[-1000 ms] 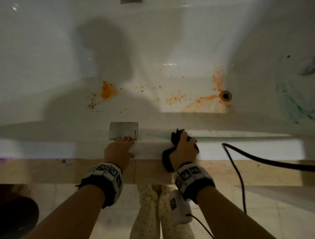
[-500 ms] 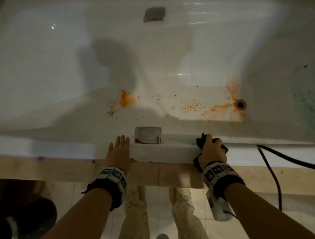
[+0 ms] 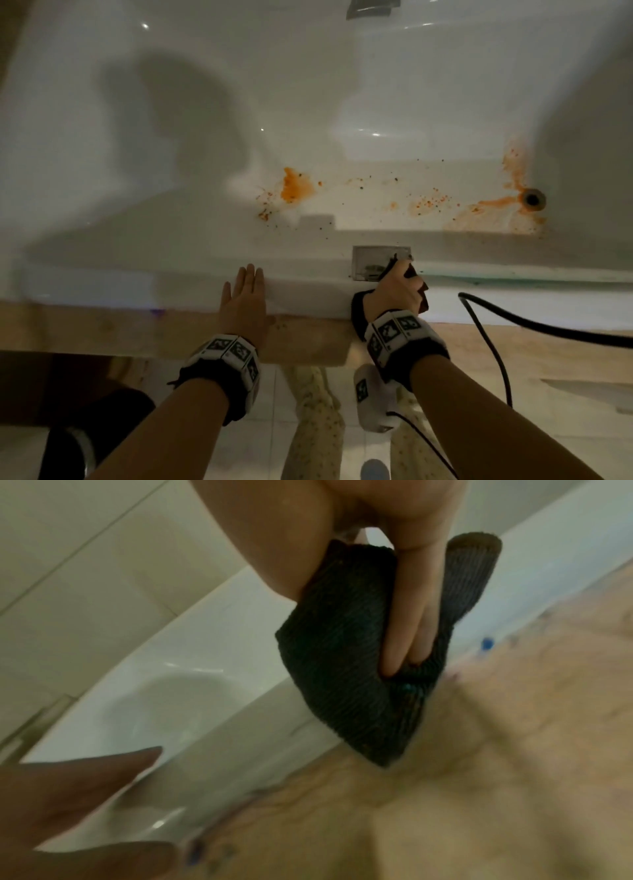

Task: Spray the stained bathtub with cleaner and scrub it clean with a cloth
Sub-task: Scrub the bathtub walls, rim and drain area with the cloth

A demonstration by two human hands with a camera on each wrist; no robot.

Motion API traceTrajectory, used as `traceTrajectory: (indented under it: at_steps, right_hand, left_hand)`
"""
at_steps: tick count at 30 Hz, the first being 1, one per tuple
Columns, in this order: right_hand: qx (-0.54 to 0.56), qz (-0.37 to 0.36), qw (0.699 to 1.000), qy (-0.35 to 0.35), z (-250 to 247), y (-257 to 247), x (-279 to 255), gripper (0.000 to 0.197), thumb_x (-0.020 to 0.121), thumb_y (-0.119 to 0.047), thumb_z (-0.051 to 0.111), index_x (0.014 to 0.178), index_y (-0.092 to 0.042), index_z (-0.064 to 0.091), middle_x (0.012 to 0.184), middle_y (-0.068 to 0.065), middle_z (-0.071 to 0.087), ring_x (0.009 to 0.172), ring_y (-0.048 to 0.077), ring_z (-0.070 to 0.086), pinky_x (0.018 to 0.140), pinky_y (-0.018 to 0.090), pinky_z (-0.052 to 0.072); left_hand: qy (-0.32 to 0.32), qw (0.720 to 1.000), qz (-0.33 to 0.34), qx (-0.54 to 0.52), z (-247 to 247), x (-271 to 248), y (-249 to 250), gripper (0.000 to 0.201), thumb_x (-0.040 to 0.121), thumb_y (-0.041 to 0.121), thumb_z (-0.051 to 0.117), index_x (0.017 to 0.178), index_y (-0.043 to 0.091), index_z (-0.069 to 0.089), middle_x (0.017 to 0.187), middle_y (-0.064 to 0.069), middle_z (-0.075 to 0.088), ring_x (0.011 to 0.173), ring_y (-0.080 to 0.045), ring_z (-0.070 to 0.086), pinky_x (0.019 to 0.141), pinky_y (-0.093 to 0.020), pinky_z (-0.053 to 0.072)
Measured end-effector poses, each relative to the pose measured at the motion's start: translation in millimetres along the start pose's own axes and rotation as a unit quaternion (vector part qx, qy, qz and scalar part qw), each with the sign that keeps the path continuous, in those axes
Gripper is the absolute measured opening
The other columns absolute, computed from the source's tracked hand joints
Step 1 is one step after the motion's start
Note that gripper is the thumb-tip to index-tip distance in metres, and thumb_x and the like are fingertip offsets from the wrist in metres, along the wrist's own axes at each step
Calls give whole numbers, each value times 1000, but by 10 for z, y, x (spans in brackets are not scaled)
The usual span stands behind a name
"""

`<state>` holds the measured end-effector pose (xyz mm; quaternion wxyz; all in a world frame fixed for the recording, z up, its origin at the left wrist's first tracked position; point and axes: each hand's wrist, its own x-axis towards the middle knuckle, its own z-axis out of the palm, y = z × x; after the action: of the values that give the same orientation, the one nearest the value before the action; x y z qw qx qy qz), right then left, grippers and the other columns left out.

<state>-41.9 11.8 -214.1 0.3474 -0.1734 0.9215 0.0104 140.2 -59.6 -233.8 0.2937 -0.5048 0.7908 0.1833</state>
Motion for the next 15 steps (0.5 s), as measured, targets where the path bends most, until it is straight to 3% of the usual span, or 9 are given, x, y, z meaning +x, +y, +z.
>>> traceTrajectory:
  at_steps: [3,5,7,11,15]
  right_hand:
    - [103,27,994,-1,126,-209,-83,62,89,-9,53,141,-8,20,136,24,35,116,37,48,92,40,44]
    - [190,-38,981,6,207,-364,-212,56,87,-4,51,138,-7,29,133,20,42,116,35,50,96,40,43]
    - [216,-146,965,16,252,-566,-387,44,88,-1,46,131,-7,38,126,15,46,110,33,53,92,36,44]
    - [109,-323,939,-52,435,-1136,-692,45,92,-9,45,135,-16,34,129,13,34,99,36,56,86,38,47]
    - [-27,-397,902,-167,859,-1575,-955,60,88,-7,53,140,-19,26,141,20,19,104,42,53,86,43,46]
  left_hand:
    - [1,1000,8,-15,-1,45,-180,82,97,34,46,149,7,-11,158,-6,-13,146,-19,-9,119,-36,-1]
    - [-6,1000,-2,-14,-36,55,-329,87,95,35,49,148,6,-14,157,-5,-16,146,-20,-11,119,-36,-2]
    - [-13,999,-37,-4,-88,57,-530,90,94,30,52,147,6,-16,157,-8,-17,146,-21,-12,119,-37,-2]
    - [-11,987,-160,-1,-205,46,-992,76,93,4,38,146,0,-16,156,-14,-16,145,-26,-12,118,-43,1]
    - [-16,977,-211,-14,-206,28,-1287,77,95,12,41,146,0,-15,157,-13,-14,146,-26,-10,118,-43,4]
